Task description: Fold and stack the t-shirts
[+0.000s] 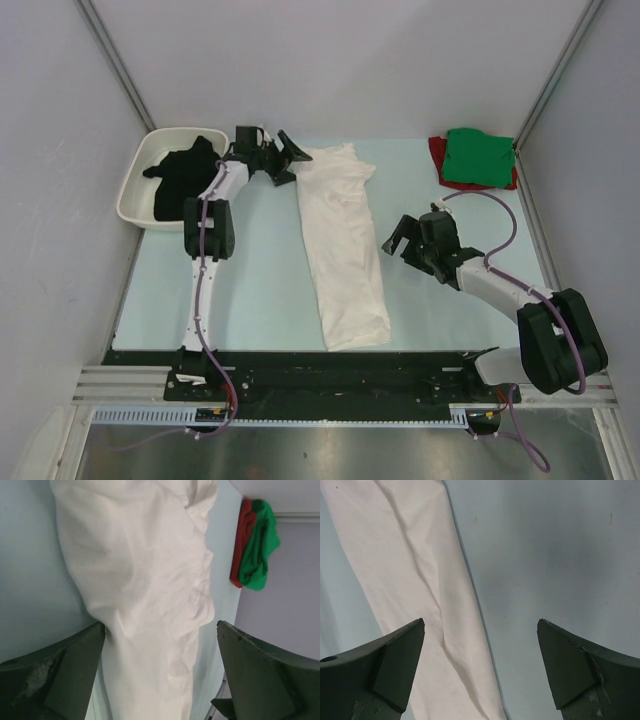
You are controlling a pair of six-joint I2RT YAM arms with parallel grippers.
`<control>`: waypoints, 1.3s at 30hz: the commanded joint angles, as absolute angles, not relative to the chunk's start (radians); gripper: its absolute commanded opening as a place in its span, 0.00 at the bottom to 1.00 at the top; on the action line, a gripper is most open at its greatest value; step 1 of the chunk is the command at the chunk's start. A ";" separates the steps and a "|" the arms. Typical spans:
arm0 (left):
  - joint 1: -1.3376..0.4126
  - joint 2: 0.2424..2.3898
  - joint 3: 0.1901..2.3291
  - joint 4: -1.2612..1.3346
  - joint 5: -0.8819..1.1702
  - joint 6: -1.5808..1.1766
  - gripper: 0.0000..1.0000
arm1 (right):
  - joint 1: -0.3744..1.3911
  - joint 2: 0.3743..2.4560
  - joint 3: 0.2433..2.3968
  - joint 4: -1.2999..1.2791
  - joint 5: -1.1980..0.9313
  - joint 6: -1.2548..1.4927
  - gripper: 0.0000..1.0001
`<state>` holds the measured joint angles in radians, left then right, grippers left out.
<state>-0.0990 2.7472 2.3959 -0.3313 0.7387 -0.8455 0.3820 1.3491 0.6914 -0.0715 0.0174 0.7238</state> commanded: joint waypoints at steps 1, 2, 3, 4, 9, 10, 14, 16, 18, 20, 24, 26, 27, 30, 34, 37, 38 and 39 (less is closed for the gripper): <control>-0.133 2.575 2.246 -0.481 0.530 -0.698 1.00 | 0.394 1.333 0.690 -0.051 0.032 0.695 1.00; -0.144 2.451 2.182 -0.492 0.481 -0.646 1.00 | 0.396 1.321 0.692 -0.078 0.049 0.692 1.00; -0.156 2.372 2.033 -0.489 0.438 -0.629 1.00 | 0.397 1.299 0.690 -0.093 0.055 0.677 1.00; -0.176 2.303 1.952 -0.483 0.396 -0.621 1.00 | 0.402 1.289 0.692 -0.112 0.063 0.669 1.00; -0.248 1.926 1.478 -0.416 0.291 -0.621 1.00 | 0.420 1.220 0.683 -0.225 0.081 0.652 0.99; -0.274 1.822 1.418 -0.410 0.288 -0.626 1.00 | 0.429 1.191 0.675 -0.233 0.077 0.650 1.00; -0.350 1.603 1.122 -0.312 0.299 -0.672 1.00 | 0.507 1.143 0.672 -0.303 0.063 0.638 1.00; -0.397 1.498 0.971 -0.270 0.304 -0.690 1.00 | 0.531 1.122 0.667 -0.333 0.083 0.646 1.00; -0.426 1.442 0.858 -0.246 0.296 -0.706 1.00 | 0.555 1.100 0.643 -0.356 0.101 0.655 1.00; -0.471 1.370 0.786 -0.209 0.298 -0.732 1.00 | 0.561 1.063 0.614 -0.368 0.113 0.667 1.00; -0.569 1.241 0.623 -0.170 0.255 -0.773 0.99 | 0.563 1.013 0.592 -0.411 0.133 0.672 0.99; -0.594 1.166 0.594 -0.192 0.192 -0.784 0.99 | 0.563 0.993 0.584 -0.428 0.141 0.670 1.00; -0.612 1.142 0.563 -0.190 0.175 -0.788 0.99 | 0.561 0.974 0.577 -0.431 0.140 0.670 1.00; -0.632 1.076 0.511 -0.192 0.146 -0.801 1.00 | 0.565 0.953 0.555 -0.420 0.124 0.679 1.00; -0.644 1.046 0.450 -0.173 0.141 -0.818 1.00 | 0.574 0.960 0.532 -0.384 0.100 0.701 1.00; -0.660 1.035 0.416 -0.152 0.144 -0.839 1.00 | 0.584 0.976 0.517 -0.361 0.101 0.715 1.00; -0.666 1.034 0.407 -0.147 0.141 -0.845 1.00 | 0.594 0.980 0.517 -0.359 0.104 0.716 1.00; -0.681 1.031 0.402 -0.140 0.137 -0.850 1.00 | 0.595 0.985 0.515 -0.356 0.107 0.718 1.00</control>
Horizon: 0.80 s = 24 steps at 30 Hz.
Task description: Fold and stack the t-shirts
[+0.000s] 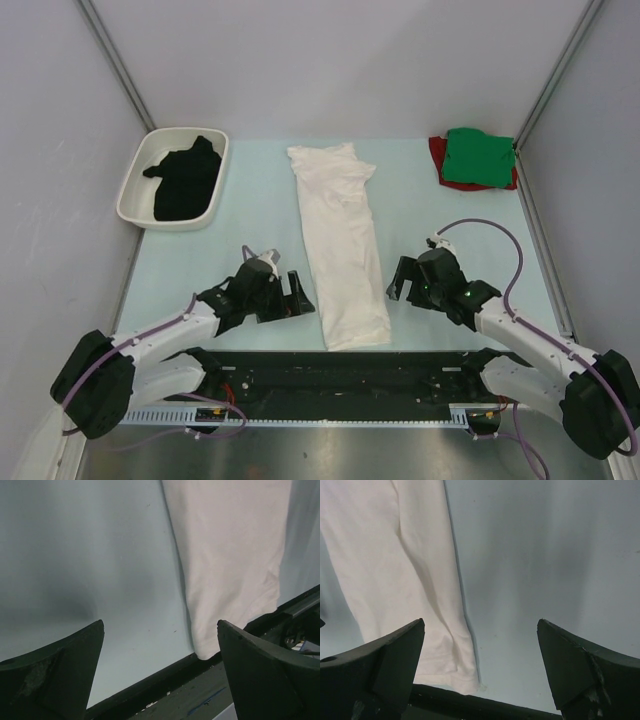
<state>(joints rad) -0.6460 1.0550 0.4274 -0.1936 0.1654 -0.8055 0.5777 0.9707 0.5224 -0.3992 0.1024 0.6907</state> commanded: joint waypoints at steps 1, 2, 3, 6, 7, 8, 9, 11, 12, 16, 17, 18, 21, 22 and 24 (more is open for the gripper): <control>-0.692 1.038 0.403 -0.135 0.130 -0.863 1.00 | 0.598 0.992 0.512 -0.356 0.112 0.719 1.00; -0.699 1.046 0.405 -0.124 0.129 -0.868 1.00 | 0.600 0.997 0.509 -0.357 0.113 0.719 1.00; -0.722 1.058 0.414 -0.117 0.126 -0.870 1.00 | 0.601 1.000 0.506 -0.356 0.115 0.719 1.00; -0.785 1.124 0.457 -0.103 0.111 -0.883 0.99 | 0.601 0.996 0.494 -0.350 0.115 0.724 1.00; -0.804 1.143 0.469 -0.103 0.106 -0.888 0.99 | 0.601 0.994 0.489 -0.350 0.112 0.726 1.00; -0.822 1.176 0.495 -0.098 0.101 -0.891 0.99 | 0.603 0.985 0.488 -0.351 0.115 0.727 1.00; -0.857 1.195 0.508 -0.101 0.094 -0.896 0.98 | 0.601 0.980 0.483 -0.354 0.117 0.729 1.00; -0.888 1.242 0.531 -0.103 0.080 -0.899 0.97 | 0.601 0.963 0.480 -0.367 0.118 0.729 1.00; -0.903 1.258 0.537 -0.110 0.074 -0.905 0.97 | 0.601 0.960 0.479 -0.370 0.121 0.729 1.00; -0.925 1.334 0.545 -0.074 0.092 -0.914 0.89 | 0.601 0.930 0.476 -0.388 0.127 0.727 1.00; -0.930 1.347 0.552 -0.071 0.101 -0.916 0.86 | 0.600 0.927 0.474 -0.391 0.129 0.726 1.00; -0.939 1.367 0.555 -0.071 0.104 -0.919 0.81 | 0.598 0.922 0.472 -0.393 0.130 0.726 1.00; -0.954 1.390 0.569 -0.078 0.103 -0.919 0.62 | 0.597 0.917 0.465 -0.396 0.129 0.724 1.00; -0.957 1.406 0.575 -0.089 0.100 -0.914 0.58 | 0.595 0.916 0.460 -0.396 0.130 0.724 1.00; -0.963 1.419 0.586 -0.094 0.104 -0.908 0.50 | 0.594 0.916 0.454 -0.388 0.124 0.726 1.00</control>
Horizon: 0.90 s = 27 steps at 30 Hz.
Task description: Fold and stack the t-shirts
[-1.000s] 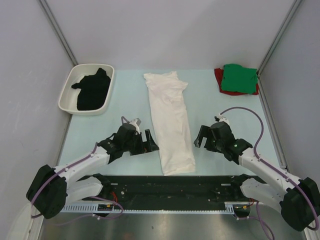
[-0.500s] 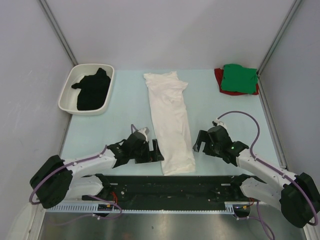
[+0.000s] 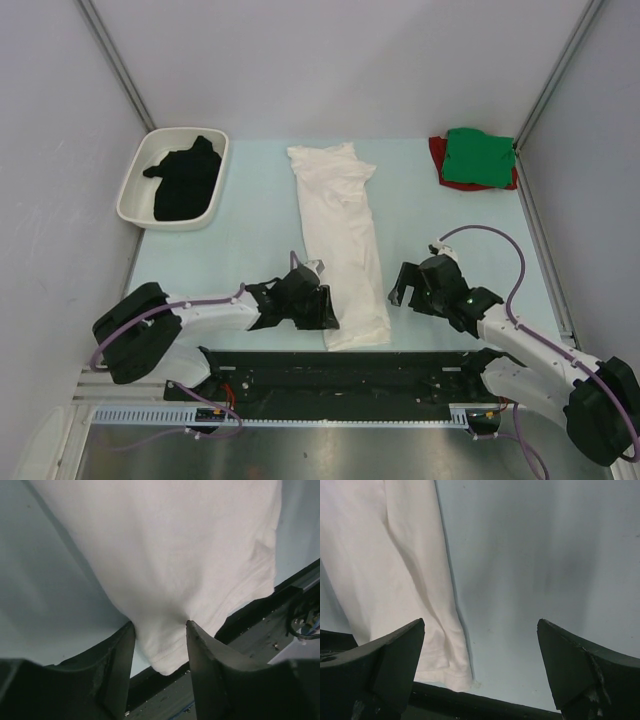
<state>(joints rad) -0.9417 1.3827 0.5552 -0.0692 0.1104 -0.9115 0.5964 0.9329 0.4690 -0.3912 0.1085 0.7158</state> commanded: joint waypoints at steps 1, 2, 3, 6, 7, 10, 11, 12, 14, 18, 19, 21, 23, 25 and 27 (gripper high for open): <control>-0.965 1.430 0.587 -0.094 0.106 -0.910 0.47 | 0.594 0.916 0.451 -0.385 0.121 0.729 1.00; -0.966 1.434 0.589 -0.095 0.107 -0.910 0.39 | 0.594 0.914 0.446 -0.385 0.121 0.730 1.00; -0.968 1.437 0.591 -0.094 0.110 -0.908 0.35 | 0.594 0.914 0.445 -0.380 0.121 0.730 1.00; -0.973 1.437 0.584 -0.094 0.109 -0.908 0.17 | 0.594 0.916 0.440 -0.382 0.118 0.732 1.00; -0.973 1.434 0.583 -0.103 0.107 -0.908 0.13 | 0.594 0.913 0.440 -0.382 0.118 0.730 1.00; -0.976 1.407 0.566 -0.115 0.103 -0.916 0.00 | 0.594 0.911 0.437 -0.382 0.117 0.732 1.00; -0.977 1.384 0.554 -0.117 0.100 -0.917 0.00 | 0.594 0.913 0.437 -0.382 0.115 0.733 1.00; -0.979 1.365 0.546 -0.124 0.097 -0.926 0.00 | 0.594 0.911 0.434 -0.377 0.114 0.735 1.00; -0.986 1.333 0.517 -0.133 0.080 -0.942 0.00 | 0.594 0.914 0.431 -0.373 0.103 0.742 1.00; -0.997 1.189 0.447 -0.153 0.035 -1.008 0.00 | 0.597 0.926 0.405 -0.328 0.016 0.790 1.00; -0.999 1.160 0.431 -0.153 0.026 -1.017 0.00 | 0.604 0.928 0.388 -0.319 0.011 0.802 1.00; -1.002 1.115 0.388 -0.149 0.008 -1.043 0.08 | 0.615 0.914 0.374 -0.307 -0.017 0.837 1.00; -1.002 1.068 0.353 -0.137 0.003 -1.052 0.15 | 0.641 0.899 0.350 -0.298 -0.015 0.860 0.99; -1.002 1.039 0.338 -0.121 0.003 -1.061 0.16 | 0.660 0.876 0.331 -0.279 -0.006 0.893 0.99; -1.002 1.029 0.322 -0.117 0.003 -1.071 0.47 | 0.673 0.874 0.327 -0.264 0.027 0.907 0.99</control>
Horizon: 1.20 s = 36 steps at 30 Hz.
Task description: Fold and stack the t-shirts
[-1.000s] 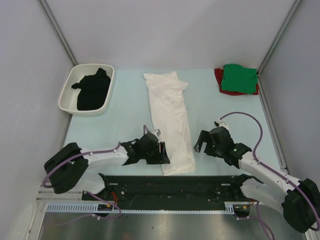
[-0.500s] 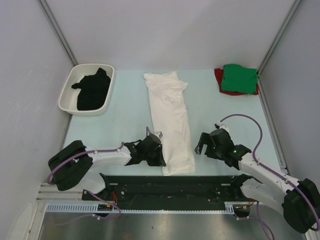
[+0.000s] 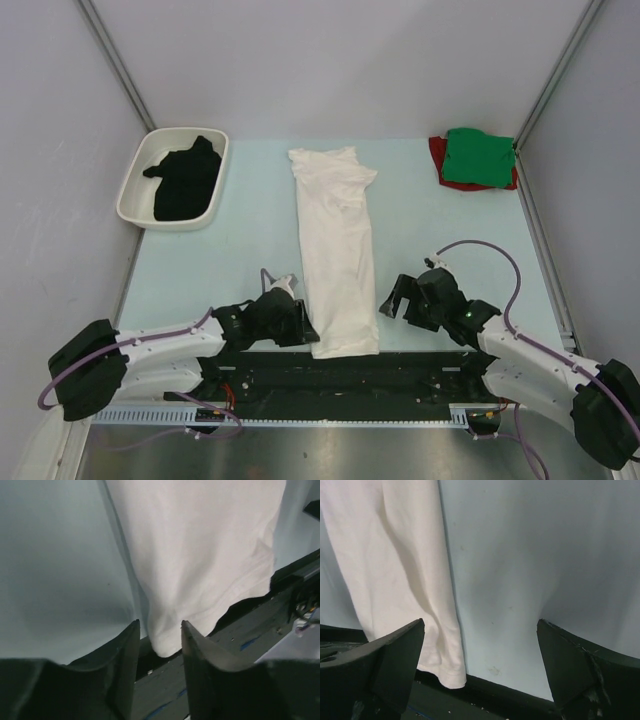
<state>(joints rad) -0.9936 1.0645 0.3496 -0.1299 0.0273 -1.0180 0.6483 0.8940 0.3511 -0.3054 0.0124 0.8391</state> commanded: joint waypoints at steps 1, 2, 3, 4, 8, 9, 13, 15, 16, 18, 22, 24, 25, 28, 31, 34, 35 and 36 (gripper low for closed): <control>-1.002 1.025 0.321 -0.114 0.002 -1.072 0.57 | 0.673 0.879 0.327 -0.253 0.029 0.902 0.99; -1.002 1.023 0.328 -0.114 0.003 -1.071 0.74 | 0.670 0.887 0.333 -0.244 0.028 0.899 0.99; -1.002 1.022 0.333 -0.129 0.003 -1.071 0.81 | 0.669 0.897 0.340 -0.227 0.023 0.897 1.00; -1.002 1.025 0.339 -0.135 0.003 -1.068 0.84 | 0.667 0.906 0.348 -0.219 0.021 0.894 1.00; -1.003 1.016 0.373 -0.176 0.003 -1.051 0.88 | 0.660 0.992 0.419 -0.183 0.034 0.849 1.00; -1.002 1.003 0.376 -0.189 0.003 -1.054 0.89 | 0.641 1.012 0.458 -0.175 0.041 0.836 1.00; -1.003 0.948 0.383 -0.210 0.003 -1.063 0.89 | 0.574 1.120 0.552 -0.051 -0.035 0.795 1.00; -1.003 0.892 0.384 -0.235 0.003 -1.080 0.89 | 0.555 1.211 0.606 0.029 -0.100 0.770 1.00; -1.003 0.870 0.382 -0.242 0.003 -1.083 0.89 | 0.542 1.248 0.661 0.044 -0.126 0.764 1.00; -1.003 0.819 0.379 -0.278 -0.028 -1.097 0.89 | 0.534 1.334 0.719 0.074 -0.210 0.772 0.99; -1.003 0.682 0.376 -0.363 -0.058 -1.115 0.89 | 0.577 1.385 0.785 0.064 -0.287 0.811 0.98; -1.003 0.643 0.370 -0.406 -0.081 -1.123 0.89 | 0.641 1.382 0.787 0.028 -0.244 0.812 0.99; -1.003 0.623 0.367 -0.419 -0.089 -1.127 0.89 | 0.664 1.382 0.787 0.015 -0.224 0.808 0.99; -1.002 0.566 0.350 -0.437 -0.110 -1.138 0.89 | 0.722 1.397 0.782 0.005 -0.187 0.804 0.99; -1.002 0.546 0.337 -0.439 -0.115 -1.147 0.89 | 0.755 1.422 0.775 0.003 -0.160 0.792 0.99; -1.002 0.545 0.337 -0.440 -0.112 -1.150 0.89 | 0.765 1.443 0.775 0.011 -0.156 0.784 0.99; -1.003 0.546 0.337 -0.442 -0.109 -1.149 0.89 | 0.768 1.443 0.776 0.006 -0.143 0.781 0.99; -1.003 0.548 0.339 -0.443 -0.107 -1.149 0.89 | 0.772 1.437 0.775 0.005 -0.131 0.773 0.99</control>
